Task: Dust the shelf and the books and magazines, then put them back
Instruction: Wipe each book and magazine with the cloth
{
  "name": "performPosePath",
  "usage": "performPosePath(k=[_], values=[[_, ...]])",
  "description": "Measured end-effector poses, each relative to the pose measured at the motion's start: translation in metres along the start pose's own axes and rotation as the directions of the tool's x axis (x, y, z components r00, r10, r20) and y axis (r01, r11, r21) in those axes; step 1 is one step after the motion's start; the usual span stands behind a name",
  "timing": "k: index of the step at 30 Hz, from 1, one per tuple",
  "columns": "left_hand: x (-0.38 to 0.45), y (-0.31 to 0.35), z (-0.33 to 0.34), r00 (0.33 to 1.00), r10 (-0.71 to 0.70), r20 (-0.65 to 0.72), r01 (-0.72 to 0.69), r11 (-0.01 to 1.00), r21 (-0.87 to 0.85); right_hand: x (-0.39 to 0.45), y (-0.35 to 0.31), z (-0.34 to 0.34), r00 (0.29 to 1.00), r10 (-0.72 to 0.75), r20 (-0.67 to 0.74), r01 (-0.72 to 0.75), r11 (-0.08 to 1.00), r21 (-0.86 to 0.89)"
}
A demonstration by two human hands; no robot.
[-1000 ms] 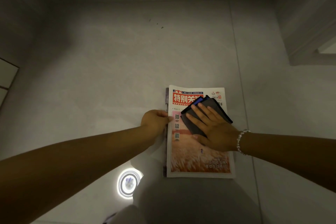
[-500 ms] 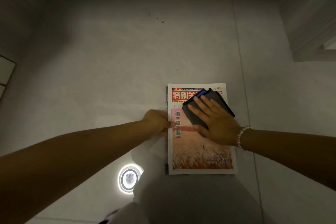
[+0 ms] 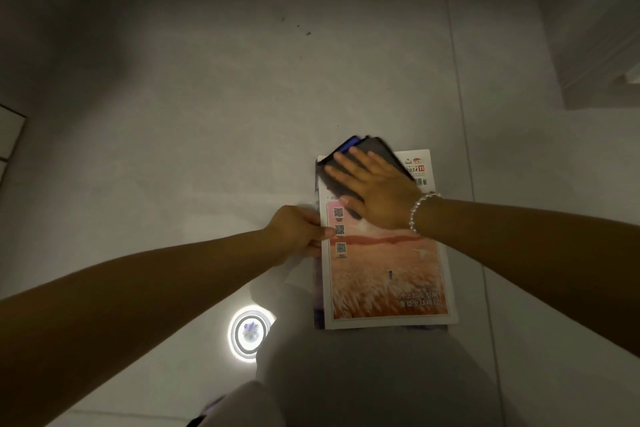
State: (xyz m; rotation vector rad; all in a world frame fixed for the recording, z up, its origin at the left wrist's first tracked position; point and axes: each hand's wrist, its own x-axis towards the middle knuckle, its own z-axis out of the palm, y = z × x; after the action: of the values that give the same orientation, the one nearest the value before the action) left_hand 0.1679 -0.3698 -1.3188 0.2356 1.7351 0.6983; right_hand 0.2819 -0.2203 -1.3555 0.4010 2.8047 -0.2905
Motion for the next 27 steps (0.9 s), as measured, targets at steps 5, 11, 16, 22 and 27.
performPosePath(k=[5, 11, 16, 22, 27], values=[[0.003, 0.002, 0.000, 1.000, -0.021, -0.010, 0.021, 0.999, 0.031, 0.008, -0.007, -0.004, 0.979, 0.199, 0.052, -0.202, 0.978, 0.056], [0.001, 0.004, 0.002, 0.999, -0.025, -0.022, 0.025, 1.000, 0.004, 0.001, -0.013, -0.004, 0.996, -0.076, 0.042, 0.077, 0.997, -0.024], [0.000, 0.002, 0.003, 1.000, -0.009, -0.018, 0.009, 1.000, 0.020, -0.003, -0.009, 0.003, 0.990, 0.141, 0.031, -0.141, 0.990, 0.016], [0.001, 0.002, 0.006, 0.999, 0.006, -0.035, -0.004, 0.999, 0.040, -0.051, 0.023, 0.026, 0.998, -0.024, -0.049, 0.020, 0.996, -0.084], [0.002, 0.006, 0.010, 0.998, -0.008, -0.062, 0.013, 0.997, 0.082, -0.050, 0.032, 0.028, 0.972, 0.205, -0.117, -0.203, 0.979, 0.031]])
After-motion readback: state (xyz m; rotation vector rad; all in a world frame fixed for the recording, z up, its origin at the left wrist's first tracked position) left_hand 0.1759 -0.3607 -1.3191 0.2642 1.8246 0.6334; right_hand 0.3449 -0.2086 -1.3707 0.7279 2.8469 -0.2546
